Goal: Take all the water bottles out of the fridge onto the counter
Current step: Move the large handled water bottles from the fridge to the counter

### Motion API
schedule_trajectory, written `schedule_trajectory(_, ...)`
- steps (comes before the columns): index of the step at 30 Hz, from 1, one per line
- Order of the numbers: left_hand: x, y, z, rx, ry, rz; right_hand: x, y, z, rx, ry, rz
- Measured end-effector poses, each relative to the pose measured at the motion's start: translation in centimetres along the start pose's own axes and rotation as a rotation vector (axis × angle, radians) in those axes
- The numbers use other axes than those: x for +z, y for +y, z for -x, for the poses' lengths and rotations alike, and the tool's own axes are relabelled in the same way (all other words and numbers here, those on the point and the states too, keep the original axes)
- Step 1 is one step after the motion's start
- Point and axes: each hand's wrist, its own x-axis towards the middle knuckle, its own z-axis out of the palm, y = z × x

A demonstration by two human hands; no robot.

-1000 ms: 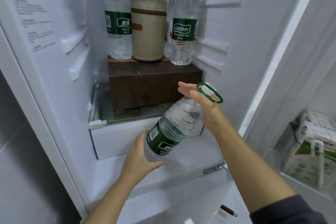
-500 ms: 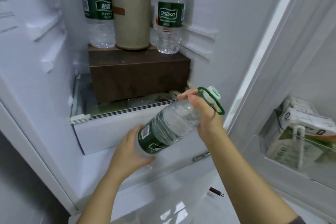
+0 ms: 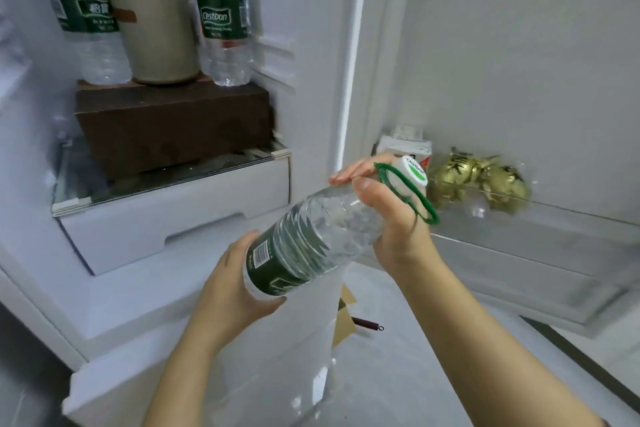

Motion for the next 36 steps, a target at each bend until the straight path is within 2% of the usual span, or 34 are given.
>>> schedule_trajectory(6,5.4,6.9,5.5,0.033,-0.145,0.039,-7.6,-6.4,6.6,0.019,0.074,0.074)
schedule_trajectory(14,15.0,15.2,10.8,0.106,-0.388,0.119,-18.5,-14.3,15.1,0.057,0.295,0.256)
schedule_trajectory(24,27.9,25.3,11.6,0.306,-0.725,0.187,-31.2,-22.1,21.8,0.043,0.62,0.477)
schedule_trajectory(28,34.5,29.7,11.3,0.399,-0.85,0.244,-37.0,-24.0,23.5,0.014,0.713,0.621)
schedule_trajectory(36,48.1,39.5,9.3,0.567,-1.048,0.345,-48.8,-28.8,24.5,-0.036,0.956,0.749)
